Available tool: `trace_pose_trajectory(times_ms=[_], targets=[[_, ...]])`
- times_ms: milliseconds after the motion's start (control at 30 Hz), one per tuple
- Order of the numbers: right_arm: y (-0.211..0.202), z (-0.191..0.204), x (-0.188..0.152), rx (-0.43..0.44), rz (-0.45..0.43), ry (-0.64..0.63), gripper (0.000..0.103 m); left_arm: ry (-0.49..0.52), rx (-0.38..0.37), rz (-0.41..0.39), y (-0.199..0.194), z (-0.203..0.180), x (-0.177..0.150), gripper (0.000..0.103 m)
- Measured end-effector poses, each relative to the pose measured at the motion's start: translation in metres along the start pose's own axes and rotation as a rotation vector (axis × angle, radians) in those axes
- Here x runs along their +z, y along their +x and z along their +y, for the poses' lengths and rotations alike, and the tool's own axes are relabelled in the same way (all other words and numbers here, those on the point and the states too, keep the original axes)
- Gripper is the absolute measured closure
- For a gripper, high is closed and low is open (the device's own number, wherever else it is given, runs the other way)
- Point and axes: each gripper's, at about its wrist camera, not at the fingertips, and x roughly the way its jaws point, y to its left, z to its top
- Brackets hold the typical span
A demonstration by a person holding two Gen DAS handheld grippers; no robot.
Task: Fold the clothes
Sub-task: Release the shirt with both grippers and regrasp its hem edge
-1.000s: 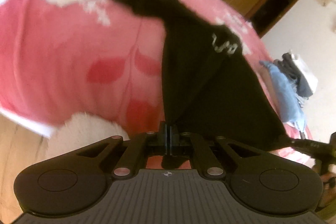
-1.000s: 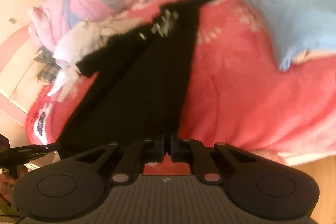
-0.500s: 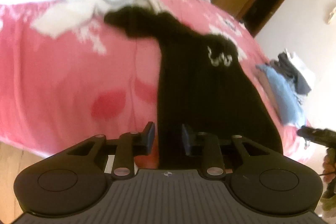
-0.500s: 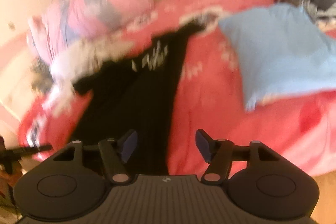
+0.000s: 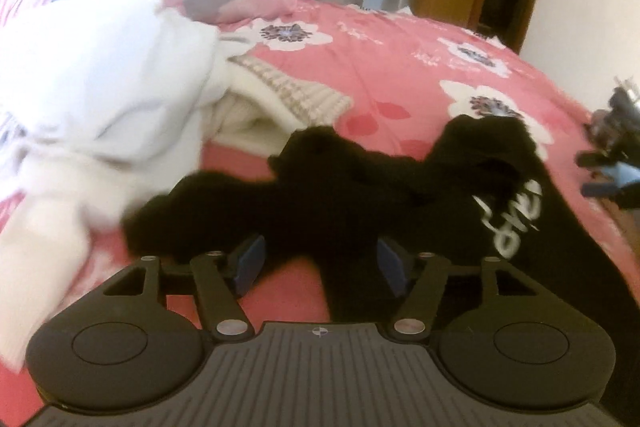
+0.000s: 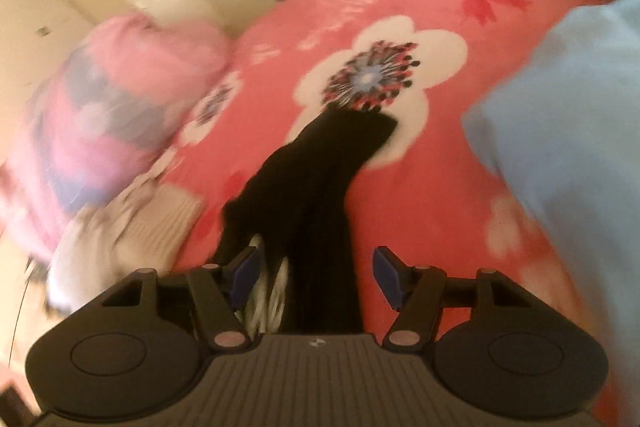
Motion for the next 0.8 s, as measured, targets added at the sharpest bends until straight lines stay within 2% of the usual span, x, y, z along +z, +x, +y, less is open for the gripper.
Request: trace_pose_trajectory(times_ms=[100,167,200,267,300,333,367,400,500,667,733,800], targets=[[0.044,0.001,0.031,-0.050,0.017,0.009,0.034,0.081,0.023,-0.013,0.021,-0.008,0.003,0.041],[0.067,0.002,0.041,-0.045,0.035,0.011,0.034,0.129,0.039,-0.019,0.032,-0.013,0.003,0.043],[0.074,0.003,0.043,-0.035,0.039,0.015,0.032,0.132,0.041,-0.017,0.037,-0.013,0.003,0.046],[0.086,0.005,0.047,-0.020,0.037,0.014,0.034,0.134,0.044,-0.012,0.047,-0.013,0.004,0.064],[0.090,0.006,0.048,-0.016,0.030,0.010,0.042,0.118,0.034,-0.011,0.049,-0.011,0.005,0.069],[0.090,0.007,0.049,-0.021,0.024,0.001,0.050,0.099,0.023,-0.011,0.051,-0.009,0.006,0.080],[0.091,0.008,0.050,-0.026,0.019,-0.008,0.074,0.077,0.019,-0.026,0.048,-0.007,0.009,0.087],[0.091,0.009,0.050,-0.032,0.013,-0.018,0.095,0.055,0.016,-0.042,0.044,-0.004,0.011,0.089],[0.073,0.008,0.050,-0.026,-0.060,-0.026,0.095,-0.012,0.010,-0.100,0.031,0.003,0.020,0.091],[0.040,0.011,0.058,-0.041,-0.224,-0.089,0.095,-0.110,0.098,-0.254,-0.003,0.030,0.039,0.093],[0.037,0.010,0.066,-0.038,-0.266,-0.092,0.095,-0.172,0.114,-0.267,-0.004,0.044,0.046,0.093],[0.037,0.008,0.072,-0.030,-0.303,-0.085,0.095,-0.184,0.151,-0.271,0.001,0.050,0.047,0.093]])
